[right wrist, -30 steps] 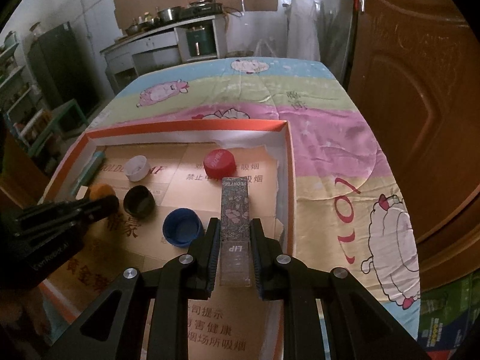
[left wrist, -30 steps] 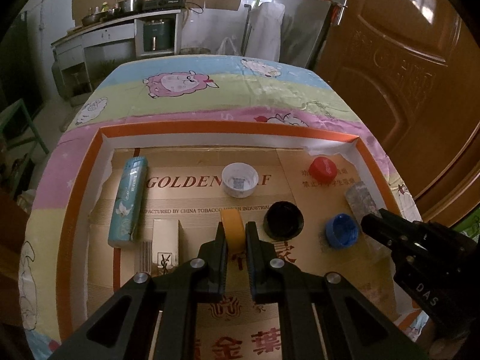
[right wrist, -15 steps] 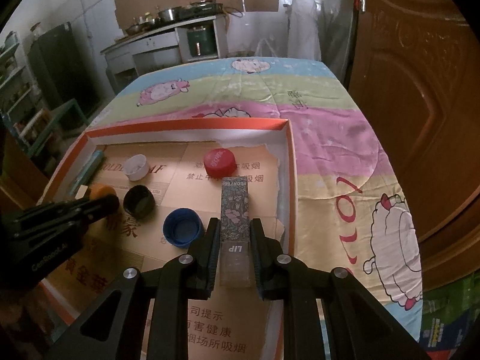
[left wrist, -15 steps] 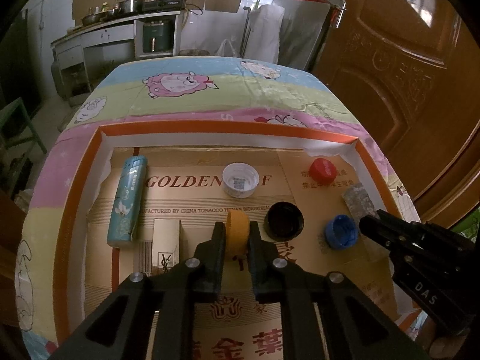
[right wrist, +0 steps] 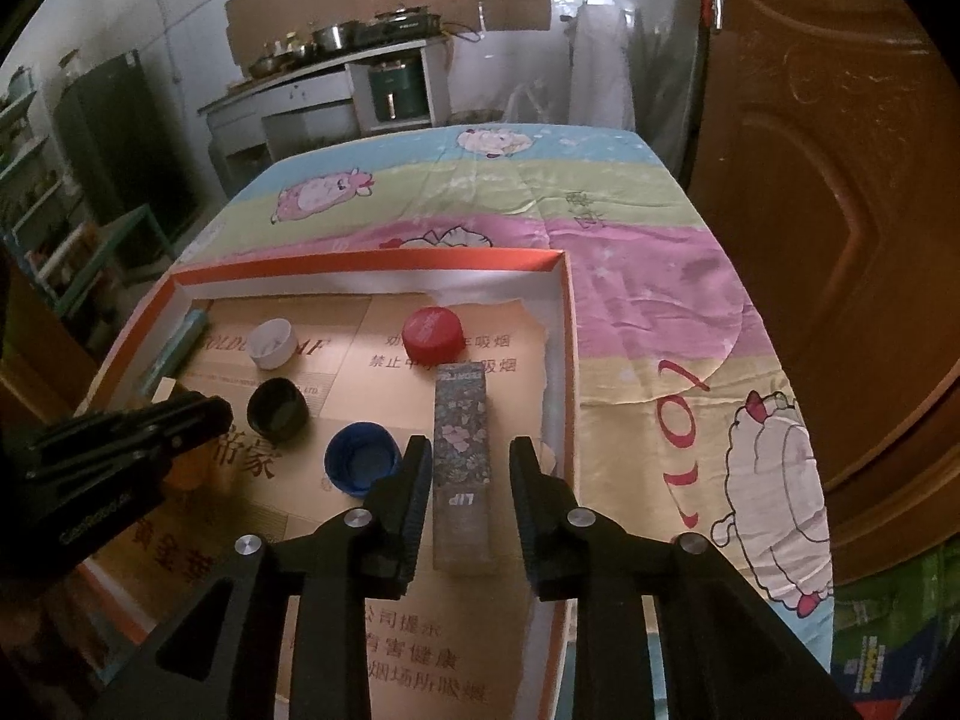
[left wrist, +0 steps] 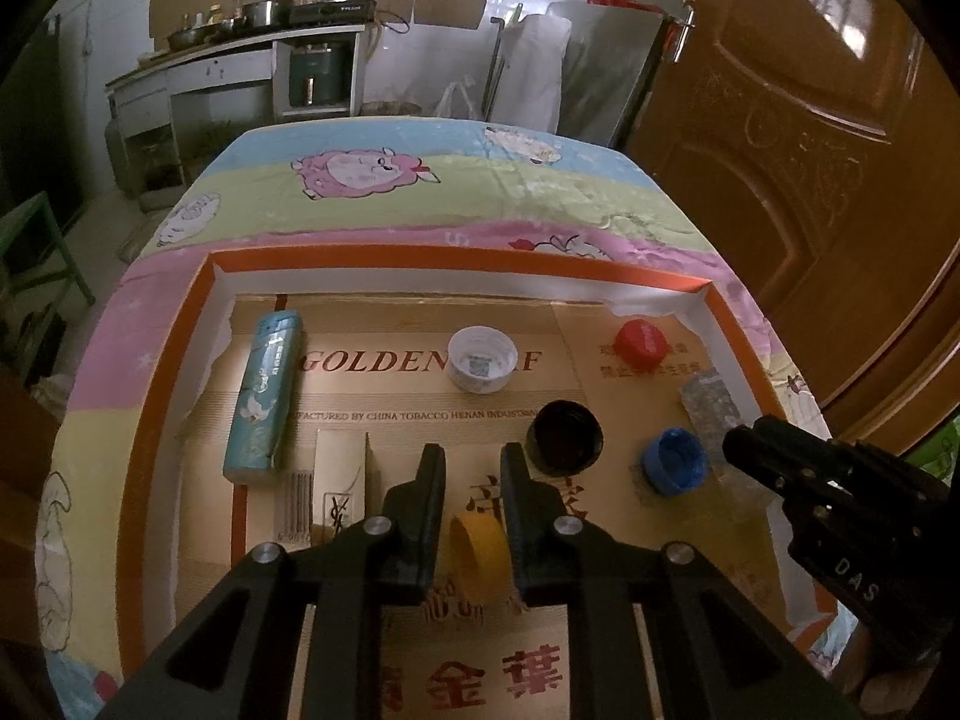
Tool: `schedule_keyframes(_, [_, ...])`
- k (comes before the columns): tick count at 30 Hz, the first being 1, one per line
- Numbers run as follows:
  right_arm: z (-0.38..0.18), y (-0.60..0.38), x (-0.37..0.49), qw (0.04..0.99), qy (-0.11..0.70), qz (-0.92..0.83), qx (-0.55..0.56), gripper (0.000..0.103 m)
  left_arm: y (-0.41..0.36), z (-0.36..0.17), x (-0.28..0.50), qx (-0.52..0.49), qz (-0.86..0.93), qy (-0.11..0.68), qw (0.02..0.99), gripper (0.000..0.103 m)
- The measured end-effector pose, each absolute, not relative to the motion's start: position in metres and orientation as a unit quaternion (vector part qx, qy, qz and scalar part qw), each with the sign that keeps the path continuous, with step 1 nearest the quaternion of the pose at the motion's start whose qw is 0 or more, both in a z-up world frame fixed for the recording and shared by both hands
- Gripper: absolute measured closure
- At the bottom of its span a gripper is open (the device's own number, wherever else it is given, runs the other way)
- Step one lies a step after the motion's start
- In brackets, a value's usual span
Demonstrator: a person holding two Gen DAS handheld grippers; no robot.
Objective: Organize rigid objects
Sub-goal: 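Open both grippers to release the orange cap and grey box into the tray, then lift both open grippers out of the tray toward the remaining loose items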
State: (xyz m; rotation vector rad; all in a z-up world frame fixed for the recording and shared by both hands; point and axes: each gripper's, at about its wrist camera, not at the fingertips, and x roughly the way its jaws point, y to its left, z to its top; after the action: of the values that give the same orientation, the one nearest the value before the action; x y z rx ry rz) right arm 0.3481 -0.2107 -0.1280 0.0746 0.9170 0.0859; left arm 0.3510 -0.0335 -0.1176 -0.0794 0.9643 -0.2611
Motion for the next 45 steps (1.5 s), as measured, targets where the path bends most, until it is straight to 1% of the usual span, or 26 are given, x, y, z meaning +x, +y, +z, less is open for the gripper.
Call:
schedule_keyframes(11, [-0.119, -0.214, 0.336, 0.897, 0.438, 0.041, 0.044, 0.074, -0.028, -0.114, 0.339, -0.046, -0.124, 0.461, 0.878, 0.084])
schedule_keyframes(13, [-0.118, -0.213, 0.334, 0.897, 0.437, 0.041, 0.045, 0.072, -0.028, -0.113, 0.336, -0.047, -0.124, 0.458, 0.879, 0.084])
schedule_keyframes(15, [-0.116, -0.214, 0.332, 0.899, 0.434, 0.041, 0.046, 0.062, -0.028, -0.111, 0.334, -0.047, -0.124, 0.456, 0.880, 0.084])
schedule_keyframes(17, [-0.113, -0.214, 0.329, 0.900, 0.432, 0.041, 0.047, 0.061, -0.028, -0.109, 0.332, -0.048, -0.124, 0.454, 0.881, 0.084])
schedule_keyframes(35, [-0.100, -0.222, 0.308, 0.904, 0.424, 0.031, 0.054, 0.060, -0.023, -0.091, 0.310, -0.054, -0.127, 0.441, 0.887, 0.084])
schedule_keyframes(45, [-0.083, -0.230, 0.286, 0.909, 0.411, 0.020, 0.063, 0.060, -0.020, -0.076, 0.291, -0.055, -0.130, 0.424, 0.895, 0.084])
